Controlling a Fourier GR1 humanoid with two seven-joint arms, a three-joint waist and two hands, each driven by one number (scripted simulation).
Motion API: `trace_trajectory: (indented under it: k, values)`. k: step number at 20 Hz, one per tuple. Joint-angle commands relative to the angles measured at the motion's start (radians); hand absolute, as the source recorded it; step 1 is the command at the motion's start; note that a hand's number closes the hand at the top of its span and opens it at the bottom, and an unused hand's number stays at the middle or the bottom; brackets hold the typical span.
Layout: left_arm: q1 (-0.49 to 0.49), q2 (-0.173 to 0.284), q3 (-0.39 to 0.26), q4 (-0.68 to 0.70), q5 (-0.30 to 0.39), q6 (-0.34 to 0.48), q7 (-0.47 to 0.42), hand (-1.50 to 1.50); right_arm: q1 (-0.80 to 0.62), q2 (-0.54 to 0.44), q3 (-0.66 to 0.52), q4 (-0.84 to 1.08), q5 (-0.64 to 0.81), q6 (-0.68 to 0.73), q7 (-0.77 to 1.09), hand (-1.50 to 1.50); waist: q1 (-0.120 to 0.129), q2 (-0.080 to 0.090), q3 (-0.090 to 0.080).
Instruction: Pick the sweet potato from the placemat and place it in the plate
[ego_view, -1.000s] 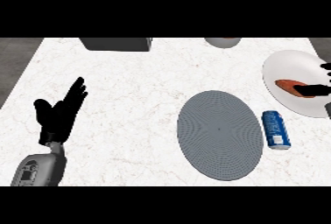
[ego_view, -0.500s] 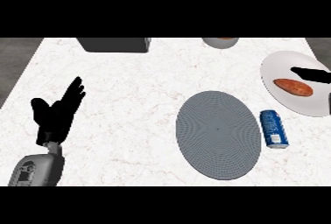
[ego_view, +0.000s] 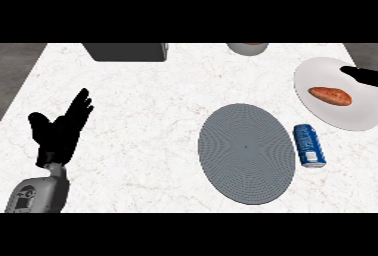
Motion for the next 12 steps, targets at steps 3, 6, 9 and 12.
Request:
trace_trajectory:
  k: [3,6,9,12]
  values:
    - [-0.021,-0.048,-0.041,0.023,-0.053,0.051,-0.019,0.00,0.102,-0.025,-0.014,-0.016,-0.094,0.145,-0.085,-1.50,-0.002,0.001,0.000]
    - [0.027,-0.018,-0.010,-0.039,0.002,-0.002,0.009,0.00,0.132,-0.026,0.004,-0.015,-0.115,0.100,-0.122,-1.50,0.005,0.002,0.000]
    - [0.004,0.017,0.012,-0.055,0.023,-0.027,0.051,0.00,0.155,-0.111,-0.009,0.000,-0.146,0.190,-0.115,-1.50,0.006,0.001,0.000]
    - [0.012,-0.013,-0.004,0.040,-0.022,-0.004,-0.056,0.00,0.198,-0.072,0.026,-0.028,-0.165,0.157,-0.137,-1.50,0.001,0.001,0.000]
